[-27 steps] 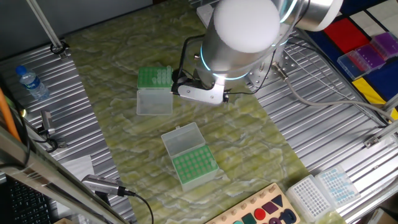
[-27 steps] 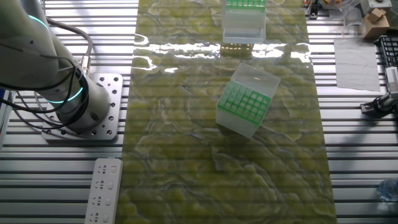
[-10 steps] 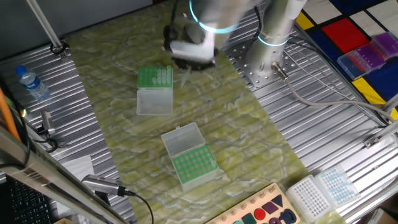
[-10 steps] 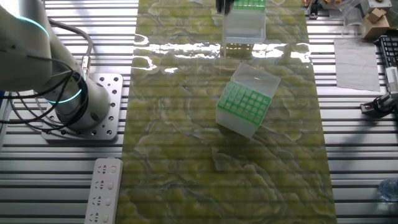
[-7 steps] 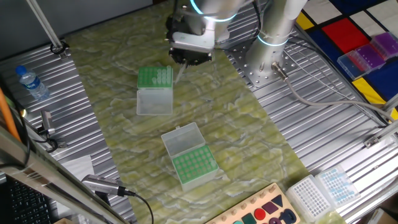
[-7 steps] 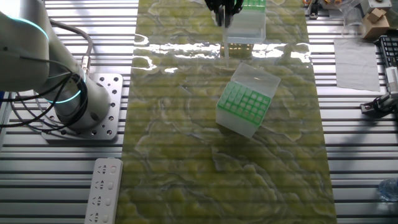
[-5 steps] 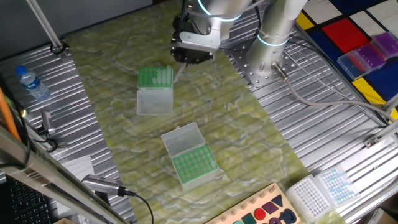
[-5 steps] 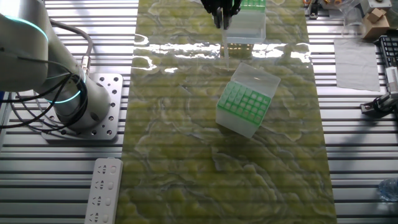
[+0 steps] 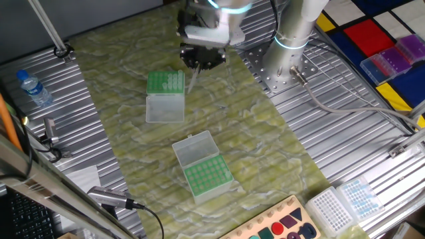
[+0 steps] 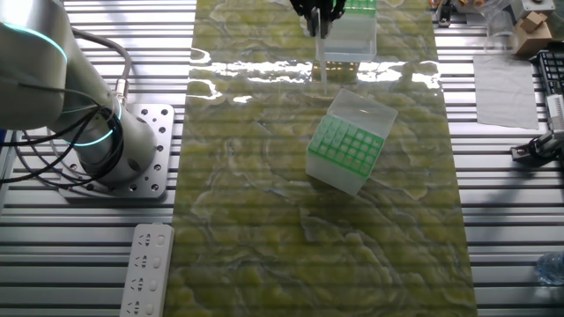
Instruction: Transfer all large pipette tips from one holder to another
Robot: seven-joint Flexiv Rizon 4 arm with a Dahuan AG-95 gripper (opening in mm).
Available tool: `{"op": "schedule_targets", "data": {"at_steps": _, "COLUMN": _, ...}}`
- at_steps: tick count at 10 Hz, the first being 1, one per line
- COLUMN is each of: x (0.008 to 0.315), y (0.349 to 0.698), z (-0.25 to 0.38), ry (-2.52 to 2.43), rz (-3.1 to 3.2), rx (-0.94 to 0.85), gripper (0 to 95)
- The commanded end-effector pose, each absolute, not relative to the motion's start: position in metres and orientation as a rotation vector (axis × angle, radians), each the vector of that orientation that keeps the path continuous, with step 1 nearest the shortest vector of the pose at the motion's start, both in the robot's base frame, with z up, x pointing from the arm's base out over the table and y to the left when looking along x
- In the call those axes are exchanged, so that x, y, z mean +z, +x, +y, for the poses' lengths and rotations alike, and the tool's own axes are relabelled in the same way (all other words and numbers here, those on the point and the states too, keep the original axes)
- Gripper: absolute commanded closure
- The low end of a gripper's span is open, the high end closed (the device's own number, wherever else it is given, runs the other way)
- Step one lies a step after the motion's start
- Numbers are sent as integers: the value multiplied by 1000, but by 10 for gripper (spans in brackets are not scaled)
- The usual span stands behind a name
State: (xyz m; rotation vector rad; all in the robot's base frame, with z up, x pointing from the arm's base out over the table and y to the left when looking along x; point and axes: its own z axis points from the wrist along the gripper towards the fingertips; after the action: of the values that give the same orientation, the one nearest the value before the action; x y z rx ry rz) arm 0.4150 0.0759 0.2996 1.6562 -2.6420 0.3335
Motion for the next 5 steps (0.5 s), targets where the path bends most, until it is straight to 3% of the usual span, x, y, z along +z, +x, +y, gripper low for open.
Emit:
{"op": "schedule_targets", "data": {"at_steps": 1, "x": 300, "y": 417, "z": 78, "ry": 1723, "rz": -2597, "rx": 141, "gripper": 950}}
{"op": "schedule_targets", "data": {"at_steps": 5, "x": 300, "y": 417, "z": 78, "ry": 1688, "rz": -2555, "rx": 30, "gripper": 950}}
